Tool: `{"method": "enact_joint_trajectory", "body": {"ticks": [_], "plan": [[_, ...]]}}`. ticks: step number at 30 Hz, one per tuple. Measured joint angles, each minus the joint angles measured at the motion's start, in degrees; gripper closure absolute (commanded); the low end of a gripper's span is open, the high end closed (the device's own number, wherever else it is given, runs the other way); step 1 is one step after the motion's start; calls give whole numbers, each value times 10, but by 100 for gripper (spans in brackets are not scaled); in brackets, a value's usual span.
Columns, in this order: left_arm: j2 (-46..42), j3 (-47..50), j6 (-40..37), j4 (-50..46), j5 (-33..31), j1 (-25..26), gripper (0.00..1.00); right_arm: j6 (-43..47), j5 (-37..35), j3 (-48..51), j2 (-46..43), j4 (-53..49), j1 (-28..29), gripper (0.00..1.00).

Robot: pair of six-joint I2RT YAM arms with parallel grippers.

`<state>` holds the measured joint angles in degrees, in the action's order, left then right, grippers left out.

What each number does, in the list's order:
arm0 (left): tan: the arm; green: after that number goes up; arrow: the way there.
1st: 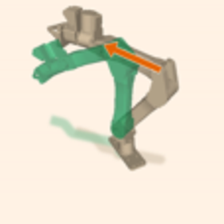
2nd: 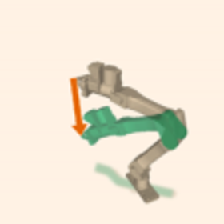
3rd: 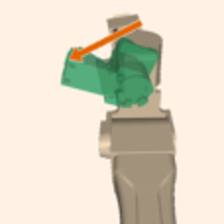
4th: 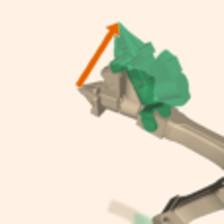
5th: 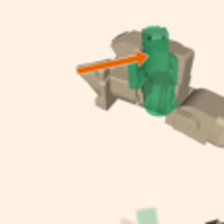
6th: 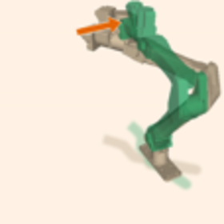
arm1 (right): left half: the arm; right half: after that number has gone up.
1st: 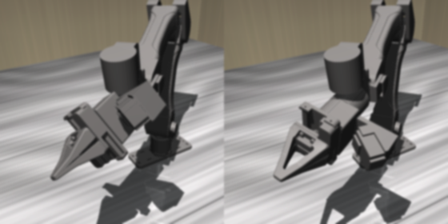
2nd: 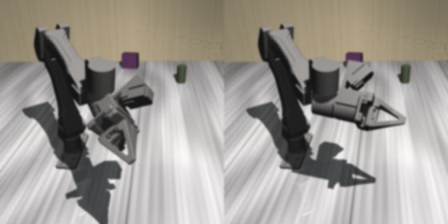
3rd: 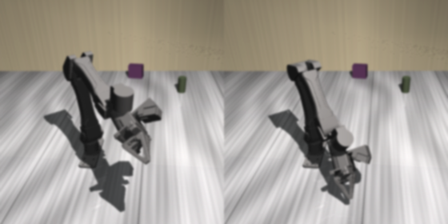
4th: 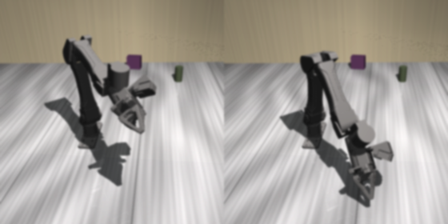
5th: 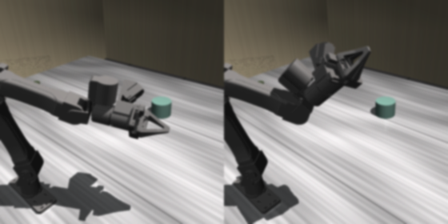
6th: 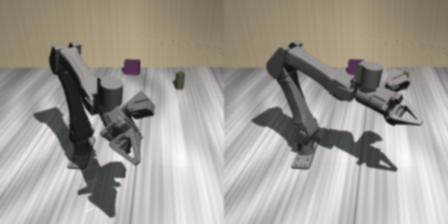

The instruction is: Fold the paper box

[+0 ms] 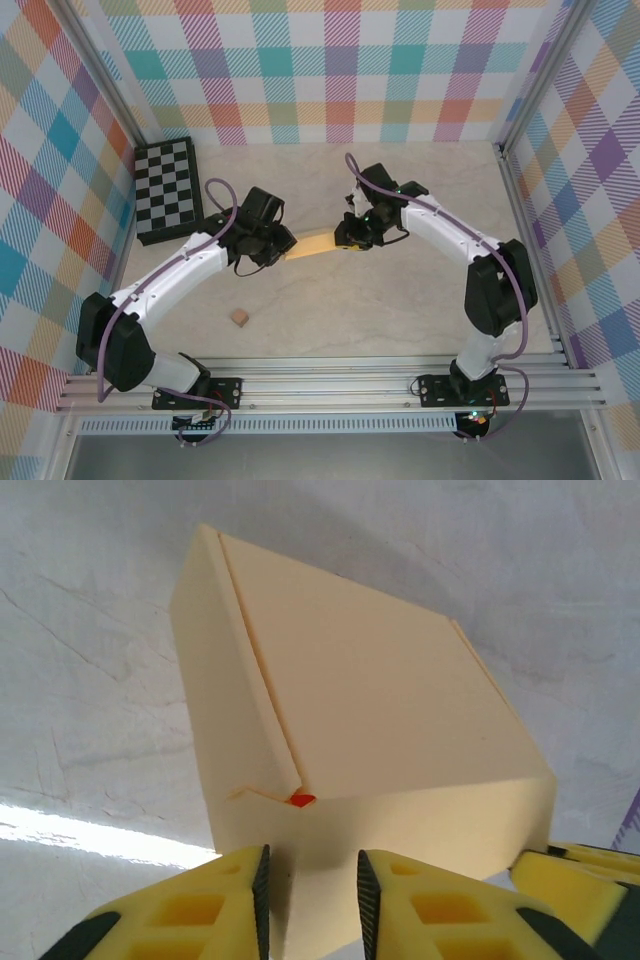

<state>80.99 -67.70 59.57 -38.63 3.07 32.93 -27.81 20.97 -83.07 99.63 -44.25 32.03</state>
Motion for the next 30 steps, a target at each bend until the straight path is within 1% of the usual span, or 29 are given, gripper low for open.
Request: {"method": "enact_joint_trajectory", "body": {"ticks": [5,8,11,13,16,18,19,20,21,22,24,25,26,27,30], "plan": [[-1,0,-23,10,-13,0,72,-1,-21,0,-47,15,10,75],[-3,3,-22,68,12,10,72,-1,7,0,-58,43,29,75],[-14,21,-23,120,20,24,72,2,12,11,-56,66,57,75],[-24,43,-24,141,19,30,73,2,7,36,-57,83,70,75],[-40,82,-24,150,10,34,73,-2,-22,110,-72,107,70,74],[-57,103,-24,137,-8,35,72,-4,-45,154,-95,106,63,70],[-68,112,-24,128,-19,35,70,-5,-55,168,-109,102,57,65],[-78,119,-24,119,-28,35,66,-2,-63,174,-124,96,49,60],[-87,123,-24,113,-34,35,59,2,-68,174,-135,93,41,57],[-95,126,-23,110,-40,35,54,6,-73,169,-147,90,29,54],[-101,129,-26,110,-42,35,49,23,-86,142,-155,85,7,49],[-101,129,-26,115,-42,35,44,35,-93,126,-155,84,-3,46],[-98,129,-24,121,-40,35,37,49,-99,109,-153,87,-13,45],[-94,129,-22,127,-40,35,33,59,-101,94,-151,87,-23,44],[-62,118,-17,150,-33,35,28,98,-100,26,-113,85,-61,44]]}}
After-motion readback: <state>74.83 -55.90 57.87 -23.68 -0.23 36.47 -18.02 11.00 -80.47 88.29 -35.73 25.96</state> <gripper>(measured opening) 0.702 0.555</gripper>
